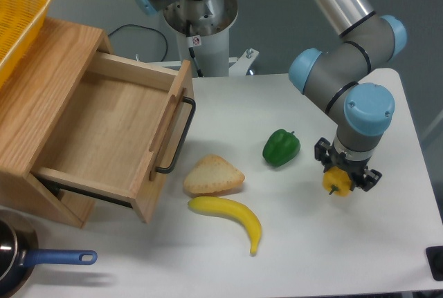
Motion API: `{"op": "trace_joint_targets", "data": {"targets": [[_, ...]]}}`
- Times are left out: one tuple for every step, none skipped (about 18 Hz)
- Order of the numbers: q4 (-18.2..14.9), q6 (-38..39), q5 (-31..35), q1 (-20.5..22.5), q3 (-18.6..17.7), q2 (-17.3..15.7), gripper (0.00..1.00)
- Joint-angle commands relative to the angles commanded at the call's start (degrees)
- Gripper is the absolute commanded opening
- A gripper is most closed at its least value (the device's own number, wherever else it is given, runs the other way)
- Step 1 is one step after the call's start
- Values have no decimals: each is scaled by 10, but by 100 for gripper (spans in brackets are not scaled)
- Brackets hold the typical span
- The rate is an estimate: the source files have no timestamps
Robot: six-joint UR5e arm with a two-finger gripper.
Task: Pick up the yellow pepper
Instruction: 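Lift the gripped yellow pepper up off the table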
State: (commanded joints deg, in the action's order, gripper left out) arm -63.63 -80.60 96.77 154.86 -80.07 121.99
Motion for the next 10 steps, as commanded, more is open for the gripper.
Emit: {"op": "trace_joint_targets", "data": {"targets": [[0, 0, 0, 0, 1, 0, 43], [0, 0, -3, 0, 6, 1, 43], [0, 0, -6, 0, 11, 2, 43], [0, 1, -12, 0, 14, 2, 43], [0, 2, -18, 0, 16, 3, 43], [0, 3, -24, 0, 17, 3, 44], [1, 4, -27, 1, 18, 4, 43], [1, 5, -32, 1, 20, 3, 43], [0, 6, -37, 1, 23, 4, 43], [0, 6, -42, 1, 26, 4, 43]]}}
